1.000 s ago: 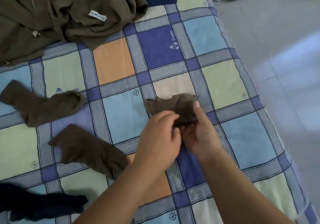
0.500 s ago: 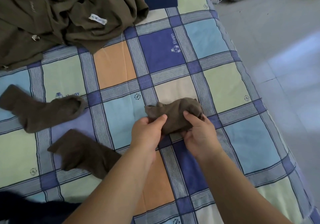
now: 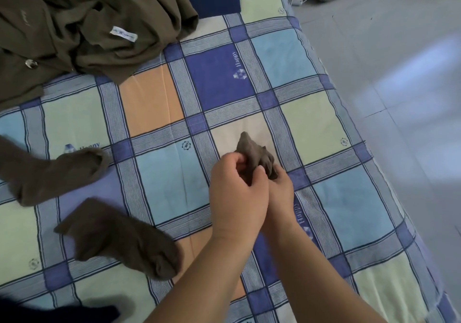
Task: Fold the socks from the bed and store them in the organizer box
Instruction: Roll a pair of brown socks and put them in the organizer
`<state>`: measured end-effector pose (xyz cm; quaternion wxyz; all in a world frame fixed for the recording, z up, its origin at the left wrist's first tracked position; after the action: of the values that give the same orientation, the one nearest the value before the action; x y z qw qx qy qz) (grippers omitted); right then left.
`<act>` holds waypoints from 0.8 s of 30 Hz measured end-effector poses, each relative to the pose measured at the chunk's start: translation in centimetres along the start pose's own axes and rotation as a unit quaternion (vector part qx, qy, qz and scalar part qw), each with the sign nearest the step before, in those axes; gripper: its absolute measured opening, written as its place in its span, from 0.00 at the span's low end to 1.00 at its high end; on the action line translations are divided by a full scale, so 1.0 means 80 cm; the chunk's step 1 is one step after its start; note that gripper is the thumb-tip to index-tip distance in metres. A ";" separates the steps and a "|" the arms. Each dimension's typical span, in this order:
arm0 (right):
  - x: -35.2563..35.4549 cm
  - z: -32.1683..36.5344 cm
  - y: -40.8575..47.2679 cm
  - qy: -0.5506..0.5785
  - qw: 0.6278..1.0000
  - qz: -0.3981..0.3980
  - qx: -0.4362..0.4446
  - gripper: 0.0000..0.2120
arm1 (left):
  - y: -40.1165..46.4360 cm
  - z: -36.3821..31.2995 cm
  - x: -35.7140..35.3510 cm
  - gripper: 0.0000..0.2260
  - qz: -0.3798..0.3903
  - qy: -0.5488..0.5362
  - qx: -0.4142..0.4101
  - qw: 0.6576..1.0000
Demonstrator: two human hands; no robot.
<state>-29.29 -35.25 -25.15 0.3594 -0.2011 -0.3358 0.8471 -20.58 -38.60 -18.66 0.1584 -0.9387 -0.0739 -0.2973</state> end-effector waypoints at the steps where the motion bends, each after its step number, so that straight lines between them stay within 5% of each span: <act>1: 0.001 0.002 0.000 0.022 1.000 0.009 -0.015 0.10 | -0.002 -0.001 -0.001 0.11 0.017 0.000 -0.017 1.000; 6: 0.003 0.004 -0.005 0.167 0.968 0.100 -0.159 0.31 | -0.016 -0.004 -0.007 0.22 0.101 0.120 -0.173 0.972; 10: 0.000 0.002 0.000 0.114 0.981 0.083 -0.136 0.36 | -0.029 0.000 -0.016 0.26 0.127 0.275 -0.298 0.905; 18: -0.009 -0.006 0.018 0.184 0.967 -0.029 -0.172 0.19 | -0.050 0.063 0.006 0.33 0.186 0.303 -0.327 0.876; 24: -0.007 -0.005 -0.003 0.171 0.970 -0.010 -0.171 0.17 | -0.103 0.119 0.049 0.29 0.295 0.416 -0.309 0.803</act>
<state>-28.60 -35.37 -25.20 0.3805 -0.3982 -0.4109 0.7265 -14.20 -27.43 -21.64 -0.0444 -0.7004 0.3749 -0.6057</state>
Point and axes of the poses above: each hand's wrist, its own y-axis towards the middle knuckle, its own x-axis out of the back of the hand, z = x × y, the point moved 5 cm from there along y, towards the middle knuckle, and after that the axes turned 9 degrees about -z, right-handed, at the moved point
